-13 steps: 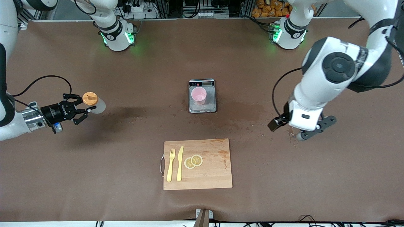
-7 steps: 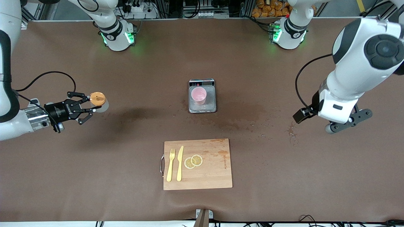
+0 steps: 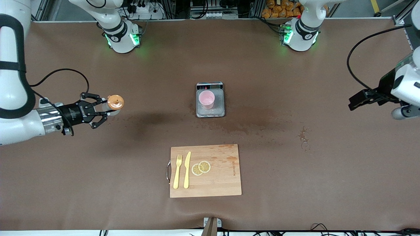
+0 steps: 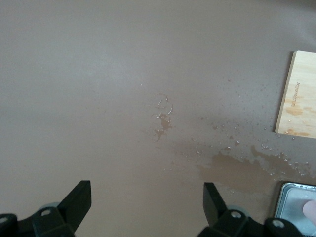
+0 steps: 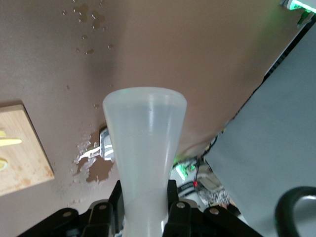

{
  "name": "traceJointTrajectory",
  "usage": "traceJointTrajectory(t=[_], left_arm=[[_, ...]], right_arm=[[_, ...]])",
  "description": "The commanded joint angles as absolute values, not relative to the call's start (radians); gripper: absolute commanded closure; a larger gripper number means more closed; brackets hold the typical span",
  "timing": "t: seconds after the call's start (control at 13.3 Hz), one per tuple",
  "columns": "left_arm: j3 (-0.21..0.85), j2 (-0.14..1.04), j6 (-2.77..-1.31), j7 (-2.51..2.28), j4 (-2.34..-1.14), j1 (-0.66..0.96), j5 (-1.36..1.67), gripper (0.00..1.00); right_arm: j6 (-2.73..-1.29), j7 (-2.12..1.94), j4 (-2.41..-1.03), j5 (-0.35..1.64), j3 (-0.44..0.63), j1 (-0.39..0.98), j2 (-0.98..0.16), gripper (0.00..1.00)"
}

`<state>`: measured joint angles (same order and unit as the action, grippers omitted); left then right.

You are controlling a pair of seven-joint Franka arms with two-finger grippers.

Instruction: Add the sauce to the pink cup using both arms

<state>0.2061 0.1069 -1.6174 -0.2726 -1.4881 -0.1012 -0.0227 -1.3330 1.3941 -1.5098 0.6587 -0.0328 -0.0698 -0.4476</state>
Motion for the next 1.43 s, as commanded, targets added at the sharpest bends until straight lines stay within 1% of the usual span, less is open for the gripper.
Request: traceJointTrajectory(t=[0.0,0.45,0.75,0.98,1.36], left_arm=[[0.183,0.052,-1.621,-0.264,-1.552,-0.074,-0.002,0.0],[0.202,0.052,-1.614,-0.279,-1.546,-0.078,0.002,0.0],[0.204,0.052,-1.612,-0.278,-1.543,-0.08,0.002,0.0],[0.204,0.04,-1.608,-0.29,-1.542,-0.081,0.002,0.0],[0.202,0.037,-1.597,-0.291,-1.545,-0.083,0.002,0.0]], right_arm=[[-1.388,1.521,-1.525,0.568,-0.026,0.035,-0.394,0.63],[-1.434,1.802,-1.46,0.39,-0.026,0.233,-0.402,0.63],[-1.434,1.896,-1.456,0.301,-0.025,0.305,-0.41,0.63],[-1.434,1.995,-1.454,0.192,-0.026,0.383,-0.422,0.63],[-1.445,2.112,-1.43,0.155,-0.025,0.457,-0.459,0.63]])
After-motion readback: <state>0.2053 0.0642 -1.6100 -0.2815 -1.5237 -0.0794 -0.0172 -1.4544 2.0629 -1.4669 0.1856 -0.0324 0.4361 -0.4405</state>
